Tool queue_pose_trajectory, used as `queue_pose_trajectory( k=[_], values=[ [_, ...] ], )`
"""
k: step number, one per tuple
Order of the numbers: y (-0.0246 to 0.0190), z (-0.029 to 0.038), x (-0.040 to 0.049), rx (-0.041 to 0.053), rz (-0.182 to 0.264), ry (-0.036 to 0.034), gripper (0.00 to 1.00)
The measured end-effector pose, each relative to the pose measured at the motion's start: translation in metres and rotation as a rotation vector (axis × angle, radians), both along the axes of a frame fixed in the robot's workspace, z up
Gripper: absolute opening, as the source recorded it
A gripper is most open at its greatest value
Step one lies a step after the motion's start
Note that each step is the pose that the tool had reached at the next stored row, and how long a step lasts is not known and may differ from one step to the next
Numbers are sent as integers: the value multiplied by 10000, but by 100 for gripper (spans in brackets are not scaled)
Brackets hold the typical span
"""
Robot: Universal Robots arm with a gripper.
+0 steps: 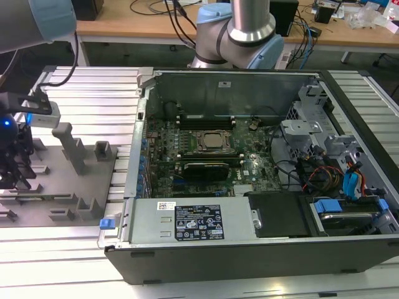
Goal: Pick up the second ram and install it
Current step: 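Pick up the second ram and move it above second insertion slot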
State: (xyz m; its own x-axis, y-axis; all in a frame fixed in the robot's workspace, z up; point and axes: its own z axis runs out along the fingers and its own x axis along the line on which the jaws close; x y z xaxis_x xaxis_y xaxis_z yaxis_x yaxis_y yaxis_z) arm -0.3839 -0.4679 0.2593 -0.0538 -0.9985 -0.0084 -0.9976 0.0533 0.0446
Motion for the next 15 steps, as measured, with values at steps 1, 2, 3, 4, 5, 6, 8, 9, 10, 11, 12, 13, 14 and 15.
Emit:
queue_pose_trajectory(
  k=[1,2,3,4,5,6,8,9,10,11,12,13,14,15],
  values=[
    [0,-5,0,0,0,0,30],
    [0,-10,0,-1,-1,0,30],
    [-1,-16,0,0,0,0,30],
    [-1,-21,0,0,0,0,30],
    [-1,-29,0,0,-1,0,30],
    [-1,-37,0,0,0,1,30],
    [-3,-66,0,0,0,0,30],
    [-5,-76,0,0,0,1,30],
    [-13,-93,1,-1,2,2,30],
    [-21,-111,0,0,1,0,30],
    [-32,-133,0,2,9,-1,30],
    [-37,-162,-1,4,17,-1,30],
    [-38,-190,-2,5,25,0,30],
    [-38,-220,-2,5,31,0,30]
  ],
)
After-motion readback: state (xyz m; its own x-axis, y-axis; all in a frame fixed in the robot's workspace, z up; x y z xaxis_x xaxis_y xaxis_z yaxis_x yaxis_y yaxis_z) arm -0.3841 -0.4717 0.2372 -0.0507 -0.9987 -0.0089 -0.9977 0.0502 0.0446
